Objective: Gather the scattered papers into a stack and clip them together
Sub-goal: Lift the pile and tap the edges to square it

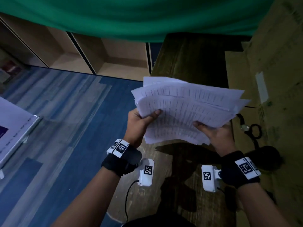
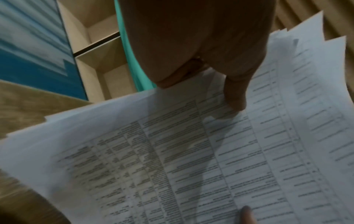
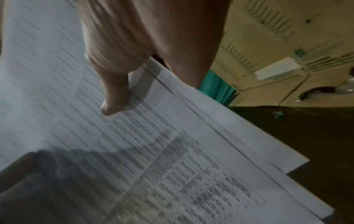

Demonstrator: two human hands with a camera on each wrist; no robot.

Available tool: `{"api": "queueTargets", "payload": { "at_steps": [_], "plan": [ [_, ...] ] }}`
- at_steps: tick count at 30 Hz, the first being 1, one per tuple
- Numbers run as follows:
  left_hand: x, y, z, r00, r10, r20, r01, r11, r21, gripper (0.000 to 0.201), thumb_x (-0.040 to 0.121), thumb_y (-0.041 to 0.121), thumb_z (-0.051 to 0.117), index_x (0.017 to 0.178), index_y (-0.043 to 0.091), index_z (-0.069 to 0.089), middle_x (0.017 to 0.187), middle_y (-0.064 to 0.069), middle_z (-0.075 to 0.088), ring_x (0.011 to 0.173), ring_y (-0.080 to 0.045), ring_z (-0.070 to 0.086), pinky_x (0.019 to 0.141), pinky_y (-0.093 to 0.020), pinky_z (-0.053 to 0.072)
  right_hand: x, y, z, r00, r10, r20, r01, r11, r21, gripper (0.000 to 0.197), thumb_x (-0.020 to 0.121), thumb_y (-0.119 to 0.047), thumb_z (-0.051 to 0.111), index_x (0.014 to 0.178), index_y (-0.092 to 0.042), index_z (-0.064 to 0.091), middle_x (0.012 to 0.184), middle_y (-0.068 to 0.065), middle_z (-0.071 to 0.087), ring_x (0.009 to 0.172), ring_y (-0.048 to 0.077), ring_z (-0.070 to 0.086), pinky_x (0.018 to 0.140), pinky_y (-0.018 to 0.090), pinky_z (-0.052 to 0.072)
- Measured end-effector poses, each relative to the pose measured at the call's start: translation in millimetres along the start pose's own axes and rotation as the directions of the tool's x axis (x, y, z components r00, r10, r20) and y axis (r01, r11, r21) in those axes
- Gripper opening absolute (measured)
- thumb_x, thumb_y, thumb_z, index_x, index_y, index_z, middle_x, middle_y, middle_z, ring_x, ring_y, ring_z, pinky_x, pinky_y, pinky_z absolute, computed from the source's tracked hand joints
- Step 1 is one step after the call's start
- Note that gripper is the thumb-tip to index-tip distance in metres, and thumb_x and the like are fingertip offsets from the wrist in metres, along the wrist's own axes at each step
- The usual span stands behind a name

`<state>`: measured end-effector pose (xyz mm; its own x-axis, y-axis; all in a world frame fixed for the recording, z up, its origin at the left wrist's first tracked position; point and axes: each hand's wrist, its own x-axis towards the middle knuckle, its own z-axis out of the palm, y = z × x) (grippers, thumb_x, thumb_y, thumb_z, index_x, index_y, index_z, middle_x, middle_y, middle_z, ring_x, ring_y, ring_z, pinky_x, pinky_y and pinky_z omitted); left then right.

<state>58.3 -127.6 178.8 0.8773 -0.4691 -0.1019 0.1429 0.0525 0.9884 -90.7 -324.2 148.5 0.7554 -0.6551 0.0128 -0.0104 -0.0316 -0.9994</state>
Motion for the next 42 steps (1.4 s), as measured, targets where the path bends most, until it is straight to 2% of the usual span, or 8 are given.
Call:
{"api": "queueTargets", "payload": {
  "at_steps": [5,10,16,22,27,33,39,42],
  "plan": [
    [-10,-27,-3,0.994,-0.092,-0.055,0.097,0.991,0.093,0.044,0.059,0.027,0.086,0.099,0.015,0.072,0.104,-0.010,0.076,0.100,-0.030,0.072,0.084,-0.043,0.058,-8,11,0,0.975,0.197,0.107,-0.194,0.980,-0.033,0.043,0.057,-0.020,0.086,0.094,-0.022,0.063,0.100,0.003,0.070,0.095,0.010,0.068,0.087,0.045,0.057],
    [-17,-11,6,0.998,0.048,0.040,-0.048,0.999,0.002,0.050,0.068,0.028,0.082,0.110,0.004,0.067,0.102,-0.006,0.076,0.096,-0.023,0.073,0.080,-0.035,0.059,-8,6,7,0.982,0.156,0.104,-0.158,0.987,0.013,0.046,0.065,-0.001,0.082,0.097,-0.025,0.059,0.098,-0.002,0.069,0.087,-0.001,0.068,0.071,0.023,0.058],
    [-16,14,22,0.969,0.198,-0.146,-0.201,0.979,-0.010,0.082,0.064,0.077,0.065,0.094,0.001,0.067,0.087,-0.009,0.067,0.079,-0.017,0.065,0.067,-0.024,0.051,-9,14,15,0.969,0.228,0.093,-0.228,0.974,-0.006,0.058,0.065,-0.004,0.083,0.112,-0.018,0.053,0.104,-0.002,0.064,0.094,0.001,0.064,0.072,0.024,0.053],
    [-11,23,28,0.946,0.122,-0.300,-0.127,0.992,0.005,0.036,0.072,0.058,0.067,0.065,0.022,0.064,0.072,-0.007,0.061,0.073,-0.028,0.058,0.072,-0.043,0.044,-11,32,17,0.939,0.337,0.073,-0.336,0.941,-0.027,0.054,0.068,-0.006,0.082,0.115,-0.012,0.056,0.105,0.002,0.065,0.100,0.009,0.062,0.076,0.028,0.053],
    [-9,30,30,0.925,0.152,-0.349,-0.154,0.988,0.023,0.043,0.071,0.065,0.064,0.064,0.023,0.061,0.081,-0.009,0.071,0.084,-0.035,0.063,0.083,-0.046,0.046,-10,37,18,0.927,0.370,0.057,-0.369,0.929,-0.037,0.046,0.070,-0.004,0.081,0.108,-0.015,0.057,0.103,0.002,0.065,0.101,0.009,0.060,0.075,0.024,0.050],
    [-5,16,30,0.879,0.167,-0.446,-0.117,0.984,0.137,0.015,0.081,0.021,0.066,0.078,0.006,0.065,0.076,-0.002,0.067,0.070,-0.005,0.057,0.068,-0.025,0.043,-10,36,18,0.934,0.352,0.059,-0.348,0.935,-0.059,0.039,0.069,-0.009,0.083,0.096,-0.022,0.058,0.101,0.003,0.065,0.094,0.012,0.062,0.071,0.027,0.051],
    [-7,20,21,0.893,0.291,-0.344,-0.187,0.934,0.305,0.020,0.087,0.025,0.060,0.083,0.008,0.069,0.079,0.000,0.072,0.078,-0.011,0.066,0.074,-0.029,0.050,-5,30,22,0.951,0.310,-0.006,-0.308,0.943,-0.123,0.031,0.074,-0.010,0.080,0.082,-0.029,0.057,0.089,-0.002,0.065,0.086,0.014,0.062,0.078,0.035,0.052],
    [-11,53,9,0.912,0.409,-0.029,-0.319,0.752,0.577,0.026,0.084,0.042,0.067,0.082,0.018,0.074,0.077,0.007,0.074,0.074,-0.003,0.068,0.069,-0.021,0.052,-1,5,20,0.992,0.085,-0.097,-0.107,0.961,-0.256,0.021,0.081,-0.011,0.074,0.070,-0.023,0.060,0.072,-0.001,0.063,0.069,0.013,0.063,0.064,0.027,0.051]
  ]
}}
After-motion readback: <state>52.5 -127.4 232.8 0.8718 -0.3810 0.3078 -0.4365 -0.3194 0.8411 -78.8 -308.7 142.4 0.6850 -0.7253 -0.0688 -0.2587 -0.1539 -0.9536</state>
